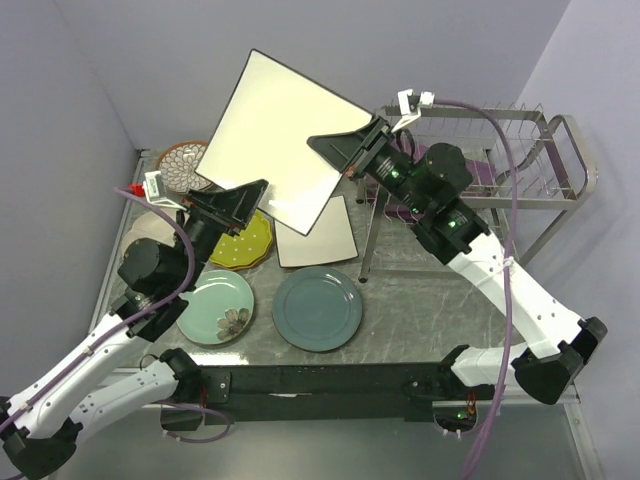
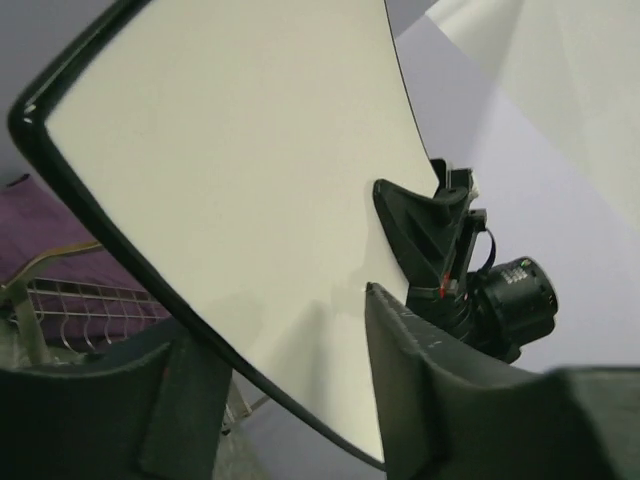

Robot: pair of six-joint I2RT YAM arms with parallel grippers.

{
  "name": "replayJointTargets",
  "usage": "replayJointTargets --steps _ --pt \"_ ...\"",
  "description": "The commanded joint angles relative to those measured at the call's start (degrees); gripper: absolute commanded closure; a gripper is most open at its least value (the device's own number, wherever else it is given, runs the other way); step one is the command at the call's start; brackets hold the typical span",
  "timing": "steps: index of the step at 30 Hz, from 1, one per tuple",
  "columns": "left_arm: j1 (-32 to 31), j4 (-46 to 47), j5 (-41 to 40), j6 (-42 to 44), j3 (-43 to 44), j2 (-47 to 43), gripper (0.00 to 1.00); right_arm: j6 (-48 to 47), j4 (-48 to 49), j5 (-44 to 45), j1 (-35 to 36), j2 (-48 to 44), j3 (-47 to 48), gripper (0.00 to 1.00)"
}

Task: Unload the plates from the dish rack
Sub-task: Place the plate at the center of the board.

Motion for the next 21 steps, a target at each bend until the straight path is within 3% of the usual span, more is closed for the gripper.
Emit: replayJointTargets --steps 1,7,8,13,14,16,17,21 --pt "-0.1 9.8 -2.9 -3.6 -4.7 -2.4 0.51 3.4 19.4 5.2 1.4 -3.1 -1.6 1.00" --pt "-0.1 14.3 -3.5 -3.7 -8.1 -4.0 0.77 6.3 24.2 3.8 1.6 -3.3 -7.5 1.00" --pt "0.0 14.5 -3.8 -3.9 -8.6 -4.8 0.99 6.5 25.0 3.7 1.7 -3.5 -8.9 1.00" --pt "0.0 14.0 -8.7 -7.9 -12.2 -7.9 0.99 5.9 25.1 4.9 1.8 -3.9 -11.4 1.00" --pt "0.0 13.1 -9.2 -8.4 -12.3 -8.8 0.99 5.5 24.7 4.8 1.8 -3.8 -11.5 0.89" --pt "0.0 11.8 -9.8 -8.7 -12.0 -9.4 0.99 4.4 25.0 4.1 1.8 -3.2 -11.5 0.80" --pt "0.0 10.8 -10.0 -8.7 -11.9 -9.9 0.99 4.0 24.9 4.1 1.8 -2.9 -11.4 0.67" --pt "0.0 6.3 -12.3 -9.4 -10.3 -11.2 0.99 2.5 25.3 3.3 1.8 -2.0 -11.0 0.37"
